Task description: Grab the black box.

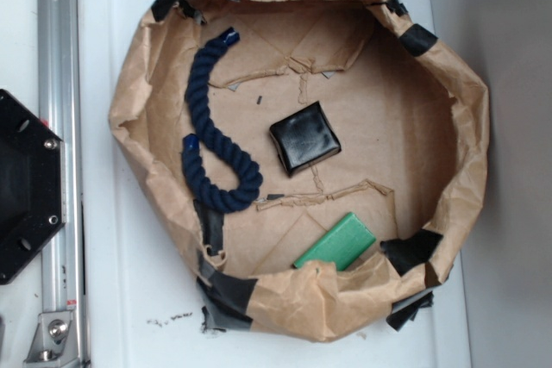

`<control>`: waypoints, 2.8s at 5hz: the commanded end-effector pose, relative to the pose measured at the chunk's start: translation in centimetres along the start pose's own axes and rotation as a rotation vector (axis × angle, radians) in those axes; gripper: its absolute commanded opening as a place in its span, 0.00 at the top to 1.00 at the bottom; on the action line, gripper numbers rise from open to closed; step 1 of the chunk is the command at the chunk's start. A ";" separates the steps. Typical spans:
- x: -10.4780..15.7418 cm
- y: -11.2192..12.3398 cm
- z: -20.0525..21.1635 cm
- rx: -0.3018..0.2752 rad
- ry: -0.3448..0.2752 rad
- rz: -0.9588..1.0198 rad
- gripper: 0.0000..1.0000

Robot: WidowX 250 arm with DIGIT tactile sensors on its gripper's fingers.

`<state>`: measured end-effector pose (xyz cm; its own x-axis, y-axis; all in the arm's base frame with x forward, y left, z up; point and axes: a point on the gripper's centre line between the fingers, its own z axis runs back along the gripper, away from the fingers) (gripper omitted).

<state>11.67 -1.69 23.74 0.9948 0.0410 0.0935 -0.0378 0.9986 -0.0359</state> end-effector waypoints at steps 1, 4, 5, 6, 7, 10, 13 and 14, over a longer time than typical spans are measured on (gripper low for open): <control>0.0 0.0 0.0 0.000 0.000 0.000 0.00; 12.0 1.7 -6.0 -0.007 -0.018 0.250 0.00; 13.9 2.9 -10.8 0.022 -0.052 0.351 0.00; 13.8 4.1 -12.4 0.035 -0.092 0.517 0.00; 13.8 4.1 -12.4 0.035 -0.092 0.517 0.00; 13.9 5.6 -16.8 0.110 -0.052 0.468 0.00; 14.1 4.1 -23.4 0.131 0.037 0.325 0.00; 14.4 0.8 -23.4 0.021 0.054 0.284 0.00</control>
<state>28.08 -1.15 1.43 0.9350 0.3538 0.0226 -0.3530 0.9350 -0.0346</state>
